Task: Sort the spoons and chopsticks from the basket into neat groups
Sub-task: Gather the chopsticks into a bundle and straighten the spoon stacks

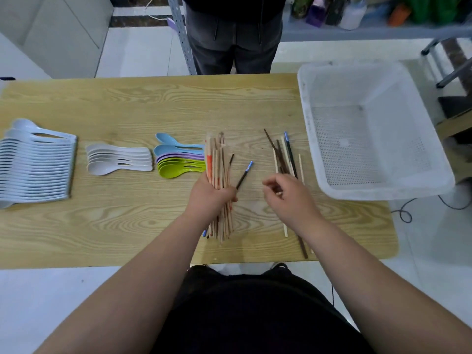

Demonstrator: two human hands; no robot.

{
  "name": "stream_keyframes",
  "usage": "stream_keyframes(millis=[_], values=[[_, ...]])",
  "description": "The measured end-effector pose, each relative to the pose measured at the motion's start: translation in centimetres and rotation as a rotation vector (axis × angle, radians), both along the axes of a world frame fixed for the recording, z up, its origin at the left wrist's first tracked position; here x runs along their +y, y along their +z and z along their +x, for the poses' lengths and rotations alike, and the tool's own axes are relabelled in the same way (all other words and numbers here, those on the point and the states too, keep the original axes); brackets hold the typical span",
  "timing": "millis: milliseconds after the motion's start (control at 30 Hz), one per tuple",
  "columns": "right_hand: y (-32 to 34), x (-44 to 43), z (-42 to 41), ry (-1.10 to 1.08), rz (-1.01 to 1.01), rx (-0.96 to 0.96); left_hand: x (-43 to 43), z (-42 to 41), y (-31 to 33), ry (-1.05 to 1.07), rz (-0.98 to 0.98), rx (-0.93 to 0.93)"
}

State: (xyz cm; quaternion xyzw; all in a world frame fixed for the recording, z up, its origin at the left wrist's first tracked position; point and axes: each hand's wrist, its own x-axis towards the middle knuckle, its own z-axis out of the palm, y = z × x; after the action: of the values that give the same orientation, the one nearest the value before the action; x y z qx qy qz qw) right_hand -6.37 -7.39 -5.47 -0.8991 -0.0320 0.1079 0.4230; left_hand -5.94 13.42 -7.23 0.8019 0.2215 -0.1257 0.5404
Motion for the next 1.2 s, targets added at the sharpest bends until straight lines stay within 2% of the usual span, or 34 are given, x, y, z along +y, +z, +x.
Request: stream_keyframes(millis=[167,267,467,567,667,733,833,900,1033,1200], values=[[-3.8,2.2,-1.9,0.074,-0.130,0.311,3.2,-0.8,-1.9,0.108,-0.055,0.100],[-4.9,4.2,-1.7,0.022,-0.194,0.404,5.1,-1.2,-2.9,0.124,-0.037,0.138],[-6.8,10.8,1.9,-0.076,-0.349,0.347,8.8,-1.8,-4.8,0.150,0.158,0.181],[-7.7,13.3,3.0,-0.134,-0.440,0.310,8.9,-2.1,-5.2,0.032,0.178,0.237],[-8.1,14.4,3.1,-0.198,-0.511,0.267,8.4,-2.1,-5.4,-0.102,0.097,0.290],[-8.0,14.6,3.0,-0.227,-0.484,0.280,8.3,-2.2,-5.5,-0.151,0.023,0.323],[-7.6,14.2,3.2,-0.286,-0.439,0.378,9.2,-2.6,-5.5,-0.091,-0.132,0.329],[-7.1,13.5,3.2,-0.265,-0.521,0.413,10.2,-2.6,-5.5,-0.036,-0.185,0.326],[-6.2,12.4,2.5,-0.217,-0.614,0.497,11.5,-2.1,-5.4,-0.041,-0.211,0.332],[-5.9,12.4,2.0,-0.250,-0.587,0.501,11.3,-1.7,-5.3,-0.078,-0.215,0.321]])
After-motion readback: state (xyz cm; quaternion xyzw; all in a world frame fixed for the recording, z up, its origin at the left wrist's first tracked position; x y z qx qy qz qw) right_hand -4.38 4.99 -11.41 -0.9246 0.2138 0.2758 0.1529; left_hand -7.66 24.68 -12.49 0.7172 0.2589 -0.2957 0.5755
